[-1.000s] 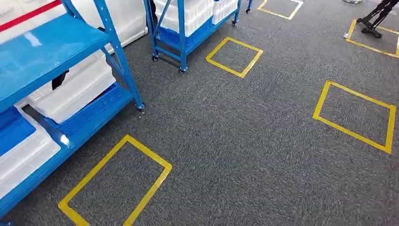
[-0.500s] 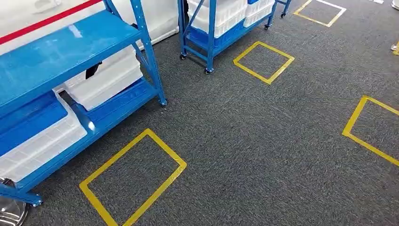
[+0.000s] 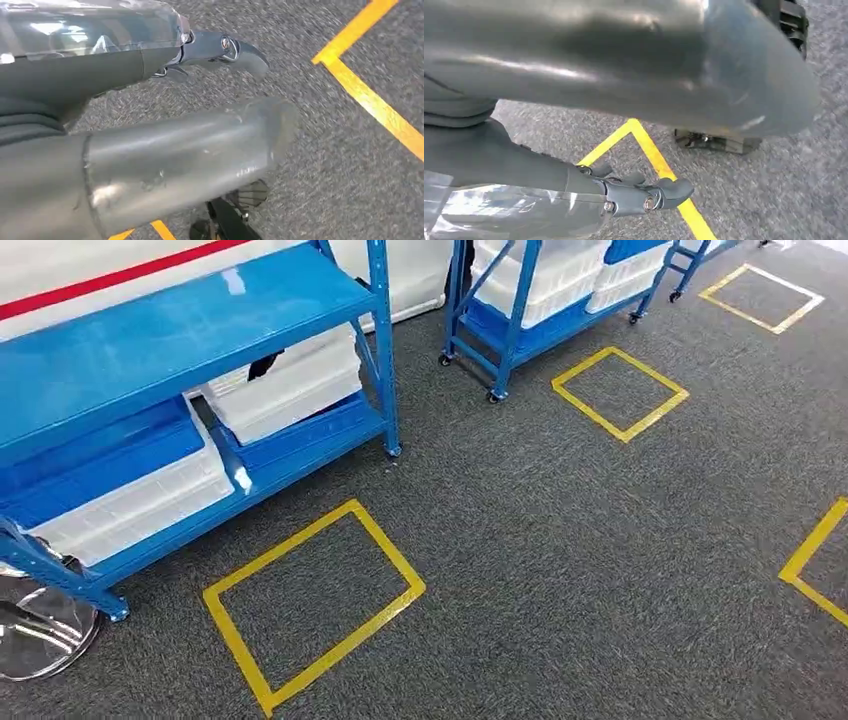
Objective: Take the parts from the cabinet and place them on the table.
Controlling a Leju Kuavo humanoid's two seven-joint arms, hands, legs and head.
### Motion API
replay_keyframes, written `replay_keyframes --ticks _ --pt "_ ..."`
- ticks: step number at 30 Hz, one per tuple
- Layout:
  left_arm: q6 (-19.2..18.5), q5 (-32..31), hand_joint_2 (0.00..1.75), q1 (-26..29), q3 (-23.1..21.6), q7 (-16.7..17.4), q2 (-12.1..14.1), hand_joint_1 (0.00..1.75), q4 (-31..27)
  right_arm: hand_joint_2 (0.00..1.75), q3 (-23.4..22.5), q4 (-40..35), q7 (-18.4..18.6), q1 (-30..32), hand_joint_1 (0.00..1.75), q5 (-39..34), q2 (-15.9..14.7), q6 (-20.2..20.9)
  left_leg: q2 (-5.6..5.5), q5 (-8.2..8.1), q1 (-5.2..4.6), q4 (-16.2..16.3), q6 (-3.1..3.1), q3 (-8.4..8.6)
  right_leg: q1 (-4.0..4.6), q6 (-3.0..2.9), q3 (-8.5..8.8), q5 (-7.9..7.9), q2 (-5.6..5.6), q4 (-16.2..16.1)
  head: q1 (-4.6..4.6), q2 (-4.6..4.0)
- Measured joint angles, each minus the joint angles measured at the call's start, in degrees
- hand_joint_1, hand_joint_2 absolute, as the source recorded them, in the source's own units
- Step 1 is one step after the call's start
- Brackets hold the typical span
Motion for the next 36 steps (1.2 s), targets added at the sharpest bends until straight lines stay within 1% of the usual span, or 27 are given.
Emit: replay_keyframes --ticks 2,3,4,5,7,8,9,10,12,13,14,15,16,18,19,21,22,23,24,28,29,30,31,33,34,35,36 --pt "0.00 -0.02 0.00 -0.23 -0.02 0.00 0.00 0.00 0.00 0.00 0.00 0.00 0.02 0.15 0.00 0.00 0.00 0.00 -1.18 0.20 -0.05 0.02 0.26 -0.42 -0.17 0.25 -4.60 -4.65 1.00 9.64 0.02 0.00" --pt "0.00 -0.02 0.00 -0.21 -0.02 0.00 0.00 0.00 0.00 0.00 0.00 0.02 0.09 0.18 0.00 0.04 0.00 0.04 -1.83 0.26 -0.07 0.04 0.25 -0.50 -0.21 0.38 -6.29 -5.44 1.05 13.03 0.02 0.00" --pt "0.00 -0.04 0.00 -0.10 -0.02 0.00 0.00 0.00 0.00 0.00 0.00 0.04 0.15 0.20 0.00 0.04 0.00 0.04 -2.53 0.31 -0.06 0.05 0.17 -0.49 -0.32 0.41 -6.83 -4.90 1.06 13.88 0.02 0.00" --pt "0.00 -0.09 0.00 0.00 -0.02 0.00 0.00 0.00 0.00 0.00 0.00 0.04 0.22 0.20 0.00 0.04 0.00 0.02 -3.23 0.33 -0.06 0.09 0.12 -0.44 -0.46 0.37 -6.17 -3.10 1.10 12.13 0.04 0.00" --pt "0.00 -0.09 0.00 0.00 -0.04 0.00 -0.11 0.00 0.00 0.00 0.00 0.04 0.26 0.20 0.00 0.04 -0.02 -0.02 -4.81 0.35 0.00 0.29 -0.11 -0.32 -0.65 0.05 -1.57 2.81 1.98 2.25 0.06 0.00" --pt "0.00 -0.09 0.00 -0.02 -0.07 0.00 -0.15 0.00 0.00 0.00 0.00 0.04 0.26 0.33 0.00 0.04 -0.07 -0.02 -5.39 0.33 0.06 0.38 -0.33 -0.47 -0.78 -0.17 0.37 4.65 4.14 -2.13 0.06 0.00" --pt "0.00 -0.09 0.00 -0.14 -0.07 0.00 -0.26 0.00 0.00 0.00 0.00 0.04 0.33 0.39 0.00 0.04 -0.20 -0.04 -5.90 0.27 -0.24 0.76 -0.87 -0.80 -0.81 -0.22 0.77 3.93 6.09 -3.71 0.08 0.00" --pt "0.00 -0.09 0.00 -0.15 -0.07 0.00 -0.26 0.00 0.00 0.00 0.00 0.04 0.33 0.23 0.00 0.04 -0.20 -0.04 -6.42 0.43 -0.16 0.67 -1.26 -1.08 -0.73 -0.38 0.69 4.17 5.13 -3.70 -0.07 0.00" --pt "0.00 -0.09 0.00 0.08 -0.07 0.00 -0.26 0.00 0.00 0.00 0.02 0.04 0.33 0.09 0.00 0.04 -0.20 -0.02 -7.36 0.79 0.06 0.33 -2.10 -1.19 -0.38 -0.81 0.61 4.23 4.40 -3.64 -0.05 0.00" --pt "0.00 -0.11 0.00 0.28 -0.07 0.00 -0.26 0.00 0.00 0.00 0.02 0.04 0.33 0.00 0.00 0.04 -0.17 -0.02 -7.86 0.89 -0.03 0.24 -2.62 -1.53 -0.90 -1.45 0.76 4.64 3.54 -4.29 -0.05 0.00" --pt "-0.02 -0.11 0.00 0.35 -0.09 0.00 -0.35 0.00 0.02 0.00 0.02 0.11 0.33 -0.05 0.00 0.04 -0.09 0.00 -5.94 0.39 0.08 0.97 -2.59 -1.59 -0.96 -1.85 0.88 4.91 2.70 -4.57 -0.05 0.00" --pt "-0.02 -0.11 0.00 0.28 -0.09 0.00 -0.39 0.00 0.02 0.00 0.02 0.11 0.33 0.03 0.00 0.04 -0.07 0.00 -2.97 -1.66 -0.16 3.31 -2.68 -2.74 -0.85 -2.39 0.88 4.92 2.12 -4.73 -0.38 0.00" --pt "-0.02 -0.11 0.00 0.00 -0.09 0.00 -0.37 0.00 0.02 0.00 0.02 0.11 0.37 0.24 0.00 0.04 -0.09 0.00 -1.72 -4.42 -0.10 7.76 -2.92 -4.77 -0.69 -2.55 0.81 4.90 1.23 -4.72 -0.86 0.00" --pt "-0.02 -0.13 0.00 -0.16 -0.09 0.00 -0.35 0.00 0.02 0.00 0.02 0.11 0.44 0.47 0.00 0.04 -0.11 -0.02 -1.17 -8.50 -0.02 16.88 -3.26 -8.74 -0.42 -2.67 0.69 4.81 -0.50 -4.65 -0.79 0.00" --pt "-0.02 -0.20 0.00 -0.08 -0.09 0.00 -0.37 0.00 0.02 0.00 0.02 0.11 0.50 0.46 0.00 0.04 -0.15 -0.04 -1.09 -8.87 -0.01 18.79 -3.32 -9.44 -0.35 -2.67 0.63 4.81 -1.07 -4.61 -0.86 0.00" --pt "0.04 -0.28 0.00 0.28 -0.09 -0.06 -0.37 0.00 0.02 0.00 0.02 0.11 0.61 0.38 0.00 0.04 -0.15 -0.07 -0.97 -6.21 -0.01 15.32 -3.22 -7.28 -0.26 -2.64 0.66 4.73 -2.23 -4.50 -0.85 0.00" --pt "0.11 -0.37 0.00 0.28 -0.11 -0.17 -0.35 0.00 0.02 0.00 0.05 0.11 0.61 0.33 0.00 0.02 -0.15 -0.07 -0.53 -3.40 -0.06 9.60 -3.07 -4.04 -0.24 -2.48 0.79 4.58 -2.92 -4.40 -0.86 0.00" --pt "0.15 -0.46 0.00 0.18 -0.11 -0.33 -0.33 0.00 0.00 0.00 0.05 0.13 0.68 0.30 0.00 0.02 -0.13 -0.07 1.14 -1.16 -0.18 3.91 -2.73 -0.77 -0.20 -2.29 1.01 4.40 -3.51 -4.31 -0.86 0.00" --pt "0.17 -0.59 0.00 -0.01 -0.13 -0.42 -0.31 0.00 0.00 0.00 0.05 0.13 0.79 0.33 0.00 0.02 -0.13 -0.09 3.76 -1.61 -0.56 0.57 -2.25 0.75 0.12 -2.00 1.14 4.20 -4.05 -4.24 -0.88 0.00" --pt "0.17 -0.63 0.00 0.29 -0.13 -0.68 -0.33 0.00 0.00 0.00 0.07 0.17 0.94 -0.11 0.00 0.02 -0.13 -0.07 1.33 -0.97 -0.79 0.48 -1.04 0.20 0.20 -0.88 1.55 4.13 -5.77 -4.29 -0.72 0.00" --pt "0.18 -0.65 0.00 0.33 -0.13 -0.68 -0.37 0.00 0.02 0.00 0.07 0.17 0.96 -0.14 0.00 0.02 -0.17 -0.07 0.74 -0.36 -0.24 -0.19 -0.34 0.82 0.06 -0.35 1.53 3.69 -5.24 -4.01 -0.73 0.00" --pt "0.17 -0.66 0.00 0.28 -0.13 -0.76 -0.37 0.00 0.02 0.00 0.07 0.17 0.99 -0.11 0.00 0.02 -0.22 -0.07 0.36 -0.20 -0.25 -0.27 -0.10 0.62 -0.13 -0.08 1.09 2.41 -2.35 -2.64 -0.38 0.00" --pt "0.17 -0.66 0.00 0.11 -0.15 -0.81 -0.37 0.00 0.00 0.00 0.07 0.17 1.01 0.01 0.00 0.02 -0.22 -0.07 -0.12 -0.01 -0.19 -0.27 0.22 0.41 -0.25 0.00 -0.51 -0.03 -0.34 0.77 -0.22 0.00" --pt "0.17 -0.68 0.00 -0.07 -0.17 -0.83 -0.37 0.00 0.02 0.00 0.07 0.17 1.01 0.17 0.00 0.02 -0.22 -0.04 -1.37 0.15 -0.24 -0.21 0.42 0.04 -0.45 0.20 -5.26 -4.62 0.90 10.69 -0.13 0.00" --pt "0.17 -0.68 0.00 -0.02 -0.20 -0.83 -0.37 0.00 0.00 0.00 0.07 0.20 1.07 0.20 0.00 0.04 -0.22 0.00 -2.02 0.17 -0.25 -0.11 0.40 -0.05 -0.44 0.26 -6.71 -5.14 1.01 13.48 -0.13 0.00" --pt "0.17 -0.70 0.00 0.06 -0.20 -0.83 -0.37 0.00 0.00 0.00 0.07 0.20 1.07 0.22 0.00 0.04 -0.22 0.00 -2.72 0.18 -0.25 -0.04 0.39 -0.03 -0.45 0.22 -7.02 -4.22 1.02 13.78 -0.16 0.00" --pt "0.17 -0.70 0.00 0.15 -0.20 -0.83 -0.37 0.00 0.02 0.00 0.09 0.20 1.07 0.26 0.00 0.04 -0.22 -0.02 -3.48 0.17 -0.25 0.05 0.37 0.03 -0.47 0.11 -5.96 -1.89 1.10 11.18 -0.11 0.00"
